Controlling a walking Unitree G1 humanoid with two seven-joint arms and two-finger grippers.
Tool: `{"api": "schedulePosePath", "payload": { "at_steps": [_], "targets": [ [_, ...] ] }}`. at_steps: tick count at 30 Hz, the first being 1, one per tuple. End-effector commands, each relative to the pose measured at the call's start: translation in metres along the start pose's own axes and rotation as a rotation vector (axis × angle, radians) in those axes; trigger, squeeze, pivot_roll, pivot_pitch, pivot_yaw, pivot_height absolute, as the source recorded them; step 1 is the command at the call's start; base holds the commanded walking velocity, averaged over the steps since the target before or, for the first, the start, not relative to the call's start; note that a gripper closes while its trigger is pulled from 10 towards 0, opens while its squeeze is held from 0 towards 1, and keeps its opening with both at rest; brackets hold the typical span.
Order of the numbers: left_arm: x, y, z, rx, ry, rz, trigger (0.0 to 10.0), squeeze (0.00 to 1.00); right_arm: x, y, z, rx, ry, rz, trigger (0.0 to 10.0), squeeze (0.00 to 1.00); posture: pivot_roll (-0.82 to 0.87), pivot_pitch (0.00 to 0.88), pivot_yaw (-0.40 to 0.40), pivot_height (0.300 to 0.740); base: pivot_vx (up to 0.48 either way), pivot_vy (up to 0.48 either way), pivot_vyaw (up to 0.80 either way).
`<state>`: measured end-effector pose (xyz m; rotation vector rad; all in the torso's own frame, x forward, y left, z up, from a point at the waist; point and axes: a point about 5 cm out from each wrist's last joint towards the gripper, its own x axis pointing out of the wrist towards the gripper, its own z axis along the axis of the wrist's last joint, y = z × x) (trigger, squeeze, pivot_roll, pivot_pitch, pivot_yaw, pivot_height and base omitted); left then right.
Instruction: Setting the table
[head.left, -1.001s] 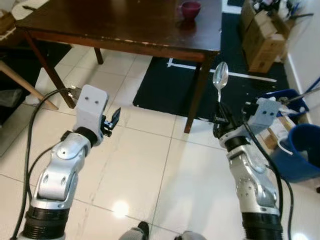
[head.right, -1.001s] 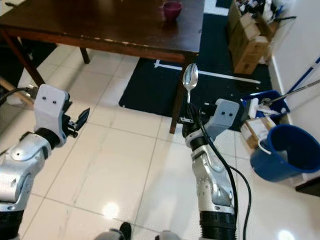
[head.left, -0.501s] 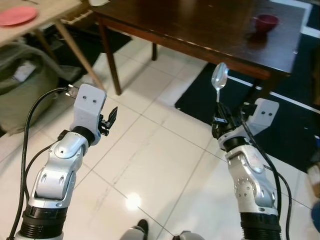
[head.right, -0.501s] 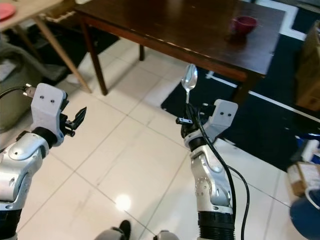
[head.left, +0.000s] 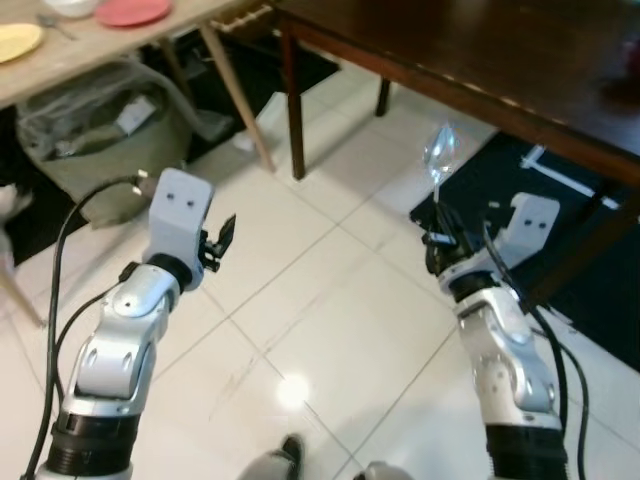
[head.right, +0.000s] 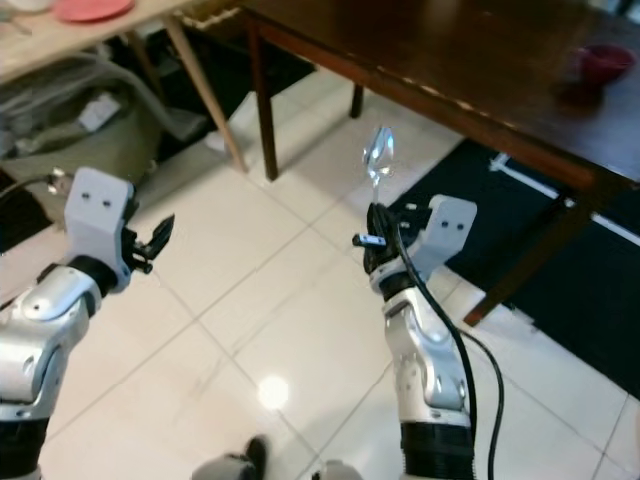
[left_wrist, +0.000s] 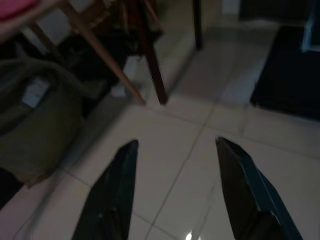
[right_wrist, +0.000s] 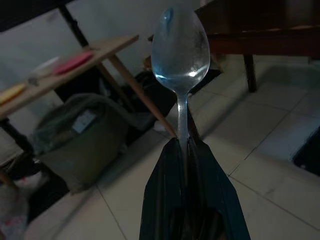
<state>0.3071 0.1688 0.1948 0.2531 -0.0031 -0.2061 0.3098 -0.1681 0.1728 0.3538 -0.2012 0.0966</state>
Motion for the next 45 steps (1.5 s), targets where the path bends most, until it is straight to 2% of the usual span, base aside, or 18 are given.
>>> {"api": "schedulePosePath", "payload": {
  "at_steps": [1, 7, 12, 29, 39, 45],
  "targets": [
    [-0.001, 0.004, -0.006, 0.008, 0.028, 0.024, 10.0, 0.00, -0.001, 0.002, -0.004, 0.013, 0.010, -0.001, 10.0, 0.00, -0.02, 0.058, 0.062, 0.740, 0.000, 0.000, 0.78],
    [0.000, 0.005, -0.007, 0.011, 0.029, 0.032, 10.0, 0.00, 0.000, -0.003, -0.001, 0.013, -0.010, -0.046, 10.0, 0.00, -0.02, 0.058, 0.064, 0.740, 0.000, 0.000, 0.74],
    [0.002, 0.005, -0.005, 0.024, 0.014, 0.040, 10.0, 0.00, 0.001, -0.010, 0.003, 0.037, -0.034, -0.096, 10.0, 0.00, -0.02, 0.057, 0.065, 0.740, 0.000, 0.000, 0.00],
    [0.005, 0.004, -0.004, 0.031, 0.002, 0.030, 10.0, 0.00, 0.001, -0.014, 0.004, 0.058, -0.047, -0.126, 10.0, 0.00, -0.02, 0.056, 0.068, 0.740, 0.466, 0.000, 0.00],
    [0.004, 0.003, -0.005, 0.029, 0.002, 0.026, 10.0, 0.00, 0.000, -0.015, 0.004, 0.055, -0.047, -0.127, 10.0, 0.00, -0.02, 0.054, 0.071, 0.740, 0.442, 0.000, -0.75],
    [0.005, 0.003, -0.005, 0.030, 0.003, 0.026, 10.0, 0.00, 0.001, -0.014, 0.004, 0.046, -0.045, -0.122, 10.0, 0.00, -0.02, 0.052, 0.071, 0.740, 0.410, 0.000, 0.00]
  ]
}}
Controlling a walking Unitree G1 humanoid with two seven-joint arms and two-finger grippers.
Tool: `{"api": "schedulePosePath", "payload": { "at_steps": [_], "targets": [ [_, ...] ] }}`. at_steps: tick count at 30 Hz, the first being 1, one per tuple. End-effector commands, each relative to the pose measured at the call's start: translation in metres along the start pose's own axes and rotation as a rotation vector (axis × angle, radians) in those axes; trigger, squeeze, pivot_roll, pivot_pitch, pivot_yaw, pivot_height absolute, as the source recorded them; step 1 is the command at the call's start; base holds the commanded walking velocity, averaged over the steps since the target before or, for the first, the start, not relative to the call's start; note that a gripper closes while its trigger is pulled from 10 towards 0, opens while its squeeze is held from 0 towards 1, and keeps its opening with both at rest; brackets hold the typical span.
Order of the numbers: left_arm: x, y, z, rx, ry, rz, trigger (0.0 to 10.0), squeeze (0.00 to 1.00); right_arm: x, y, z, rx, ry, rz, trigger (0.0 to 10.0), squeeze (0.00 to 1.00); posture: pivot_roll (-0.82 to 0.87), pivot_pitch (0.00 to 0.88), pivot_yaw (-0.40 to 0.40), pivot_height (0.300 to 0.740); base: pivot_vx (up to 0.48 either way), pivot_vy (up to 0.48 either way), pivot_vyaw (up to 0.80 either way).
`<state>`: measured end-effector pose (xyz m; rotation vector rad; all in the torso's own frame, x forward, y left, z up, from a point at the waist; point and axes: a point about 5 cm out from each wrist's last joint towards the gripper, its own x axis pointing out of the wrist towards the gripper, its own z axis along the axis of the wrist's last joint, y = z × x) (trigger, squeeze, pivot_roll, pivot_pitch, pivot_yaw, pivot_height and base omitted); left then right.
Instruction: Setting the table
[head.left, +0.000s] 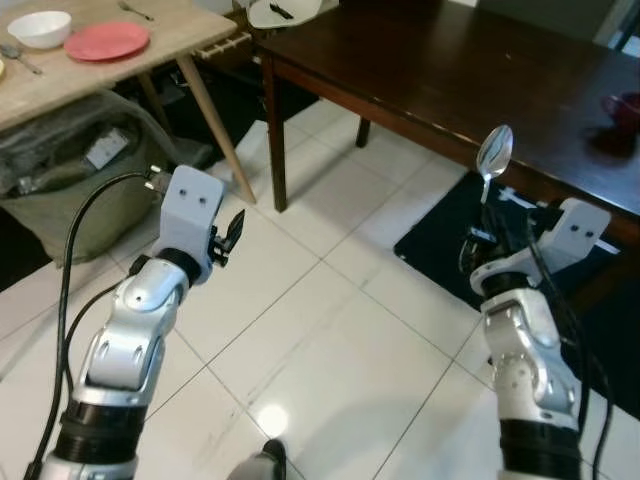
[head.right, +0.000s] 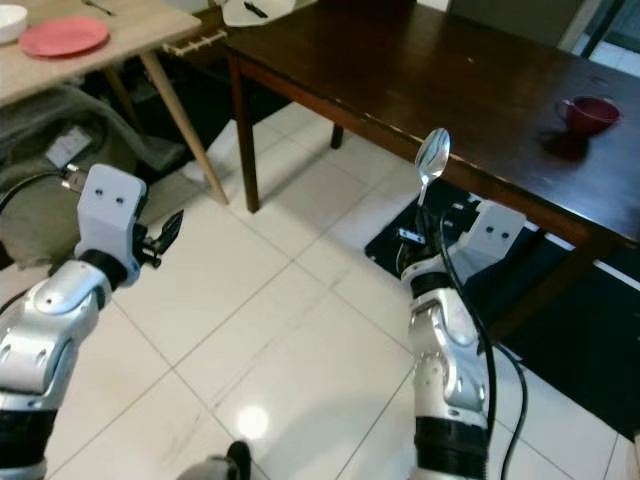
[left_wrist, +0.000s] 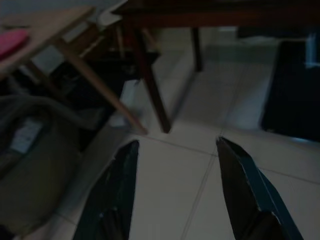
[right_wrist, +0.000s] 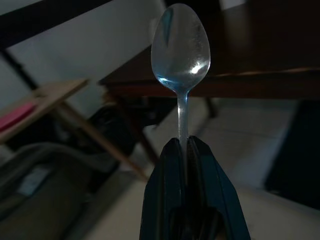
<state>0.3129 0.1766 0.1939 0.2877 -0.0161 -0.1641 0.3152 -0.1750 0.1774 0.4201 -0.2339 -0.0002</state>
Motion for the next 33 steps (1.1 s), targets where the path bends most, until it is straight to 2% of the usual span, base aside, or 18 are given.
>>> {"api": "schedulePosePath", "payload": {
  "at_steps": [1, 19, 25, 27, 33],
  "targets": [
    [0.001, -0.005, -0.002, -0.006, 0.007, -0.017, 10.0, 0.00, -0.004, -0.009, -0.001, -0.011, 0.006, -0.027, 10.0, 0.00, -0.02, 0.052, 0.070, 0.740, 0.409, 0.000, 0.00],
    [0.001, -0.005, -0.001, -0.005, 0.001, -0.017, 10.0, 0.00, -0.003, -0.011, 0.002, -0.019, -0.012, -0.038, 10.0, 0.00, -0.02, 0.054, 0.072, 0.740, 0.406, 0.000, 0.00],
    [0.003, -0.008, 0.001, -0.014, -0.026, -0.030, 10.0, 0.00, -0.002, -0.008, 0.010, -0.115, -0.050, -0.008, 10.0, 0.00, -0.03, 0.052, 0.073, 0.740, 0.480, 0.000, 0.00],
    [0.003, -0.009, 0.002, -0.018, -0.032, -0.032, 10.0, 0.00, -0.002, -0.007, 0.011, -0.122, -0.053, -0.005, 10.0, 0.00, -0.03, 0.052, 0.073, 0.740, 0.480, 0.000, 0.00],
    [0.006, -0.021, 0.016, -0.087, -0.137, -0.091, 10.0, 0.00, -0.001, 0.000, 0.020, -0.207, -0.087, 0.027, 10.0, 0.00, -0.08, 0.031, 0.072, 0.740, 0.418, 0.000, 0.00]
  ]
}}
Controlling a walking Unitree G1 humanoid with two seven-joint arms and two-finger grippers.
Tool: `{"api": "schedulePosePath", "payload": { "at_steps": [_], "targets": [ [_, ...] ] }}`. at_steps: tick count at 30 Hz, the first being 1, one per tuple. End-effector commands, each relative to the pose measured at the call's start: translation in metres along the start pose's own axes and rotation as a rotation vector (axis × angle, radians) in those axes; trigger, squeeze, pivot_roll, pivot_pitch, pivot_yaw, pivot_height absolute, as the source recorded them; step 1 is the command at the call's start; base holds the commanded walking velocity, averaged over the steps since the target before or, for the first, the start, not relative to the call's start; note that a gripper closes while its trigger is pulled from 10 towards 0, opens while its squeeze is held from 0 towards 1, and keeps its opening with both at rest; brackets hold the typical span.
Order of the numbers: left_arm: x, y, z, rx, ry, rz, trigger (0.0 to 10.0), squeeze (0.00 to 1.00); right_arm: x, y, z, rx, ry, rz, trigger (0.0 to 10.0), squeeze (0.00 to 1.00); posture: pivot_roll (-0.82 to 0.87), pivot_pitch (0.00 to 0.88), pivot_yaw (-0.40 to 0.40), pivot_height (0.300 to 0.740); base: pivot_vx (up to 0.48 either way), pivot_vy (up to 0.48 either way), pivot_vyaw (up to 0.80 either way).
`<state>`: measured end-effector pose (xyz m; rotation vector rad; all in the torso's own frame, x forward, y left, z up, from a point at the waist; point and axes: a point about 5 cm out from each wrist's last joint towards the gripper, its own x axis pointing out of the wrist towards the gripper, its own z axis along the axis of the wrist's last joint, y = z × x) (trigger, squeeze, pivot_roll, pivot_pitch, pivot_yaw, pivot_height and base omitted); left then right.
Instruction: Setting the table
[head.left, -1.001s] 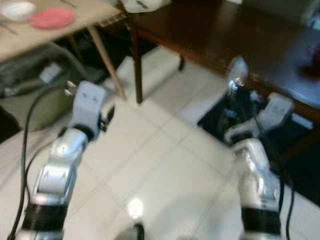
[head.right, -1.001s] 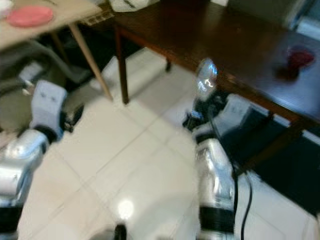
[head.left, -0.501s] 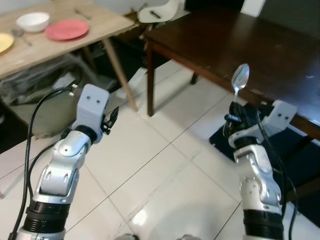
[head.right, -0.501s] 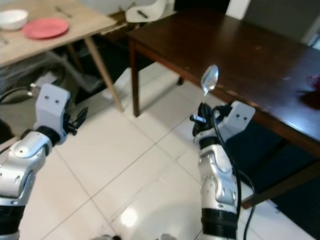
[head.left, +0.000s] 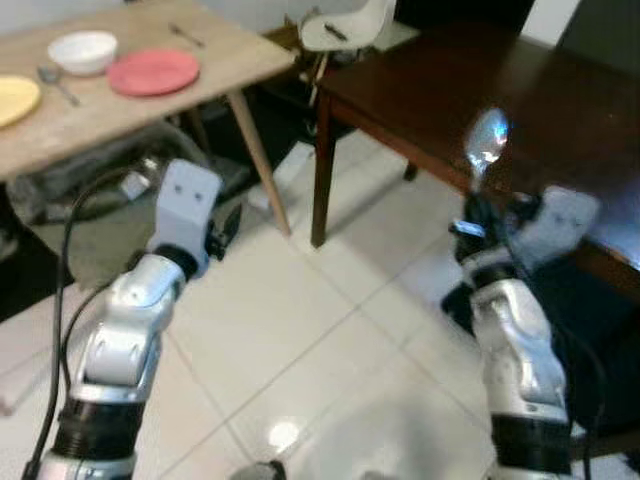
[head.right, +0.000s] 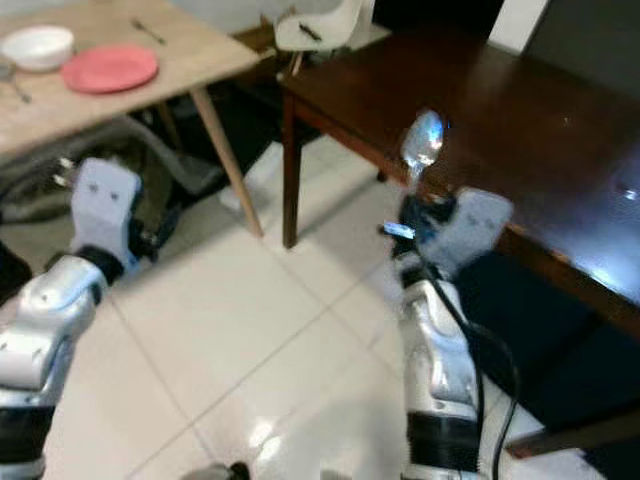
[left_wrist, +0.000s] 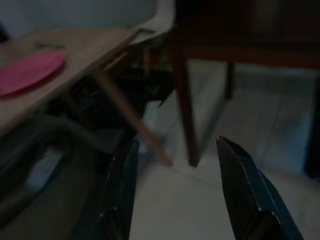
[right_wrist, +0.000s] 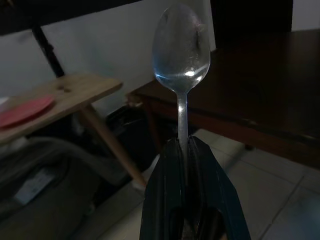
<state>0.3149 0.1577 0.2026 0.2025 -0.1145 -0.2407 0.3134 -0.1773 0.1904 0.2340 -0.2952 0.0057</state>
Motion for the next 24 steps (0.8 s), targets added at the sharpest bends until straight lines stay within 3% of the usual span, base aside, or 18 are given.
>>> {"api": "schedulePosePath", "payload": {
  "at_steps": [1, 6, 9, 15, 24],
  "targets": [
    [0.001, -0.006, 0.002, -0.012, -0.022, -0.031, 10.0, 0.00, -0.002, -0.005, 0.007, -0.026, -0.028, -0.015, 10.0, 0.00, -0.08, 0.031, 0.072, 0.740, 0.412, 0.000, 0.00],
    [0.008, -0.031, 0.009, -0.076, -0.104, -0.094, 10.0, 0.00, -0.001, -0.008, 0.018, -0.087, -0.042, 0.007, 10.0, 0.00, -0.14, 0.011, 0.045, 0.740, 0.408, 0.000, 0.00],
    [0.011, -0.036, 0.010, -0.086, -0.121, -0.102, 10.0, 0.00, 0.001, -0.008, 0.022, -0.108, -0.051, 0.017, 10.0, 0.00, -0.15, 0.006, 0.039, 0.740, 0.405, 0.000, 0.00],
    [0.014, -0.035, 0.011, -0.097, -0.134, -0.073, 10.0, 0.00, 0.003, -0.008, 0.025, -0.116, -0.055, 0.035, 10.0, 0.00, -0.15, 0.000, 0.028, 0.740, 0.400, 0.000, 0.00],
    [0.009, -0.017, 0.008, -0.056, -0.146, 0.012, 10.0, 0.00, 0.007, -0.001, 0.019, -0.062, -0.028, 0.063, 10.0, 0.00, -0.12, 0.000, 0.024, 0.740, 0.387, 0.000, 0.00]
  ]
}}
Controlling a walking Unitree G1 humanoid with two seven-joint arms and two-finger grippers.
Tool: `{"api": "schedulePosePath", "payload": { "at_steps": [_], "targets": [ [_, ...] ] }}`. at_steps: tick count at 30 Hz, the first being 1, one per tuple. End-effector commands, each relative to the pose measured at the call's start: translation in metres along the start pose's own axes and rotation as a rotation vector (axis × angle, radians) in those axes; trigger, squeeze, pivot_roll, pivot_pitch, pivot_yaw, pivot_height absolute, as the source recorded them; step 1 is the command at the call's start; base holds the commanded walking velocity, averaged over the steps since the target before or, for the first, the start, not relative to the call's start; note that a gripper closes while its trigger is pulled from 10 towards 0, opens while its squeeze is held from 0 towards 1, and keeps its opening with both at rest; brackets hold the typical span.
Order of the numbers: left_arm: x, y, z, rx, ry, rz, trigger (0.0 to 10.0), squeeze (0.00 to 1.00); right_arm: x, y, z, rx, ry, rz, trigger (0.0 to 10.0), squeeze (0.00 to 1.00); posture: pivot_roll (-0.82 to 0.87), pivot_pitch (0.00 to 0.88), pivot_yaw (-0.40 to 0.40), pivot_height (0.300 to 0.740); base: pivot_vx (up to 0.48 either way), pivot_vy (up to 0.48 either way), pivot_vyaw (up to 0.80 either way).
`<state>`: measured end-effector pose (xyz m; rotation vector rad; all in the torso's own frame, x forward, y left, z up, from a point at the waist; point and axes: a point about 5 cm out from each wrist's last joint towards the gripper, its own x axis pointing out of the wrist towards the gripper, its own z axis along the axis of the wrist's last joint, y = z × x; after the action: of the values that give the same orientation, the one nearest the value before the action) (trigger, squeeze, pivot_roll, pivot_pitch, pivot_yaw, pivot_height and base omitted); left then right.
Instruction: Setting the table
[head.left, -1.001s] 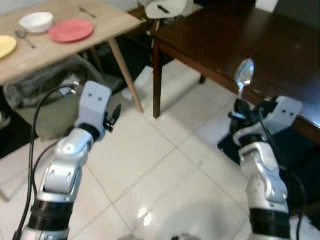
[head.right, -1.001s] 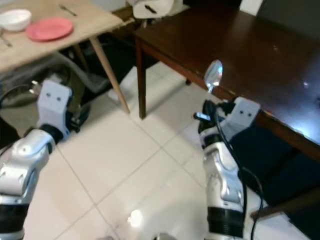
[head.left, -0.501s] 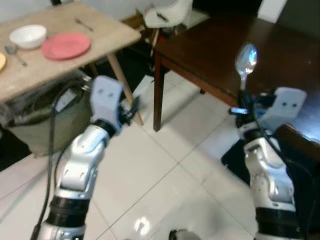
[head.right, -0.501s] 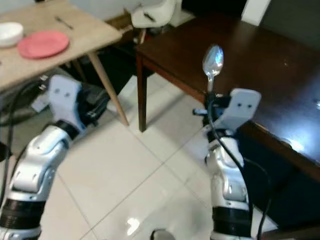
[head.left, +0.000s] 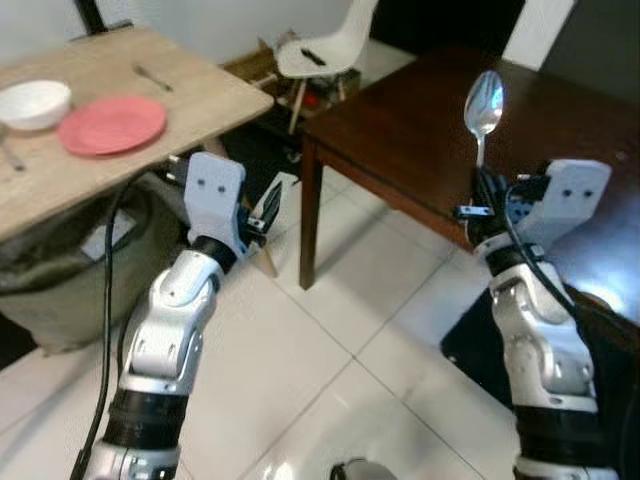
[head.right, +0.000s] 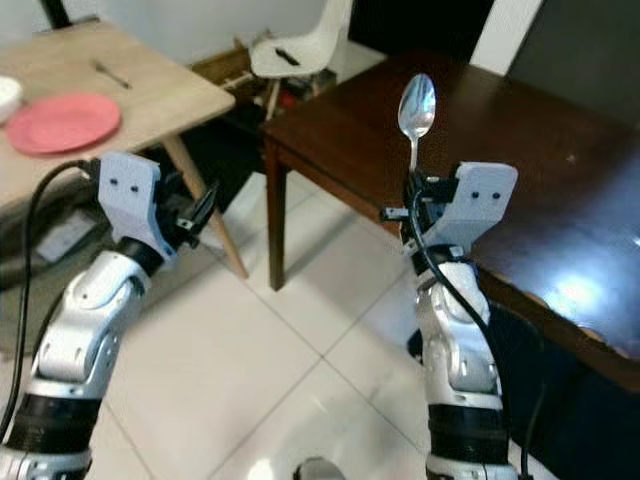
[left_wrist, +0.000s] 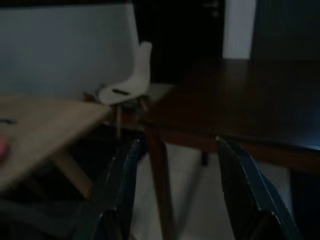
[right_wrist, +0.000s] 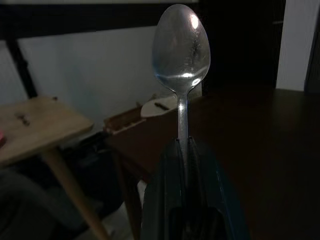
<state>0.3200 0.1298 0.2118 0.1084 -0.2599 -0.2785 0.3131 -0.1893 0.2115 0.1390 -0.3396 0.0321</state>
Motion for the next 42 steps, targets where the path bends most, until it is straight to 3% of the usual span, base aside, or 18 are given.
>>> {"api": "schedulePosePath", "payload": {
  "at_steps": [1, 15, 42],
  "targets": [
    [-0.004, 0.011, -0.003, 0.042, 0.002, 0.045, 10.0, 0.00, 0.000, 0.008, -0.007, 0.042, 0.020, 0.019, 10.0, 0.00, -0.12, 0.000, 0.038, 0.740, 0.390, 0.000, 0.00],
    [0.001, 0.022, 0.003, 0.062, -0.028, 0.080, 10.0, 0.00, 0.002, 0.011, -0.009, 0.072, 0.025, 0.034, 10.0, 0.00, -0.10, 0.000, 0.044, 0.740, 0.389, 0.000, 0.00],
    [0.004, 0.020, 0.004, 0.058, -0.037, 0.072, 10.0, 0.00, 0.005, 0.003, -0.009, 0.069, 0.010, -0.024, 10.0, 0.00, -0.10, 0.000, 0.054, 0.740, 0.387, 0.000, 0.00]
  ]
}}
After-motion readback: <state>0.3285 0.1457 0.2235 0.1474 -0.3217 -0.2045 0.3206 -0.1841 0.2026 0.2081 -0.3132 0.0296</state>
